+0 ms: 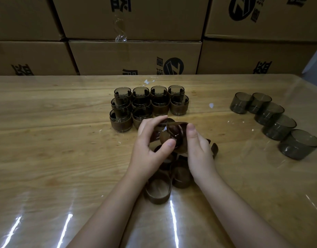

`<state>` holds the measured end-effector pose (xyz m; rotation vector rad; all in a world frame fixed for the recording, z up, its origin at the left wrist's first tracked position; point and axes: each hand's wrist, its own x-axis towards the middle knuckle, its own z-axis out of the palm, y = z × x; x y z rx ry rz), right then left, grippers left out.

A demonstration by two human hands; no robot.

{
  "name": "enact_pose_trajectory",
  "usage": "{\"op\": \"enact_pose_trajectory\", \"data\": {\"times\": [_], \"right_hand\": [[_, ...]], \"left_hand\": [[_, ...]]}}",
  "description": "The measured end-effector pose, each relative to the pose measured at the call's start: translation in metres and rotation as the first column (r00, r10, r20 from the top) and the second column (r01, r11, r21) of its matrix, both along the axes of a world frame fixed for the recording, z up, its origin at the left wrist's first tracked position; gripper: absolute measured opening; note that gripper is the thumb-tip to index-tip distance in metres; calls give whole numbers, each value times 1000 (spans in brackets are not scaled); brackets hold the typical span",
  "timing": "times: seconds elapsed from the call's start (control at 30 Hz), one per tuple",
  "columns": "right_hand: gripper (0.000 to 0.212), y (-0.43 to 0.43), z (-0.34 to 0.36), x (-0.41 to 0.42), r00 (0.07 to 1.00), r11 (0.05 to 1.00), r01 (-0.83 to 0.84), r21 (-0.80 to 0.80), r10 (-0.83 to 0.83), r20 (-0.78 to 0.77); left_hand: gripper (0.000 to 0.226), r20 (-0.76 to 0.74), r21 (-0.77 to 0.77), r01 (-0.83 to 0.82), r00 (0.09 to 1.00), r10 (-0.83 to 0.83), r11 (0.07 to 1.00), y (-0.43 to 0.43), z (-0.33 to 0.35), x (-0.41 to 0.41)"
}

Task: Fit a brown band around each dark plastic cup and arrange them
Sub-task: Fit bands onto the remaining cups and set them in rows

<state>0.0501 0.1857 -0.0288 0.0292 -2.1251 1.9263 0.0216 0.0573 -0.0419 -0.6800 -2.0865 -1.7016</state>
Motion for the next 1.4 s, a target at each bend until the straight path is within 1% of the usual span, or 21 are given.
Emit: {"op": "enact_pose_trajectory", "data": {"times": [0.1, 0.23, 0.33, 0.6, 0.8, 1.03, 1.23, 1.33, 1.4], "right_hand": [[43, 1, 0, -1, 1000, 1000, 13, -24, -12, 17], [36, 0, 0, -1, 998, 998, 20, -54, -17, 53], [35, -2, 2, -1, 997, 996, 47, -71, -43, 58], [37, -3, -1, -2, 993, 985, 88, -146, -75, 92], [41, -6, 0, -1, 988, 979, 123, -164, -105, 113], [44, -6, -1, 0, 986, 978, 123, -171, -102, 128], [35, -6, -2, -2, 987, 975, 111, -192, -86, 136], [36, -4, -5, -2, 986, 980, 98, -171, -72, 149], [36, -1, -4, -2, 988, 985, 87, -152, -66, 142]], "left_hand": [[49, -4, 7, -18, 1000, 18, 1000, 2, 2, 2], [48, -25, 13, -54, 998, 54, 998, 5, 3, 6], [46, -40, 20, -59, 997, 59, 998, 7, 4, 8], [47, -121, 6, -79, 990, 79, 997, 8, 6, 9], [46, -135, -11, -79, 988, 77, 997, 6, 5, 8], [45, -148, -31, -95, 985, 89, 995, 6, 5, 7], [45, -169, -43, -103, 981, 94, 994, 7, 4, 6], [42, -200, -71, -104, 976, 88, 992, 8, 3, 7], [41, -194, -63, -93, 978, 80, 994, 9, 3, 7]]}}
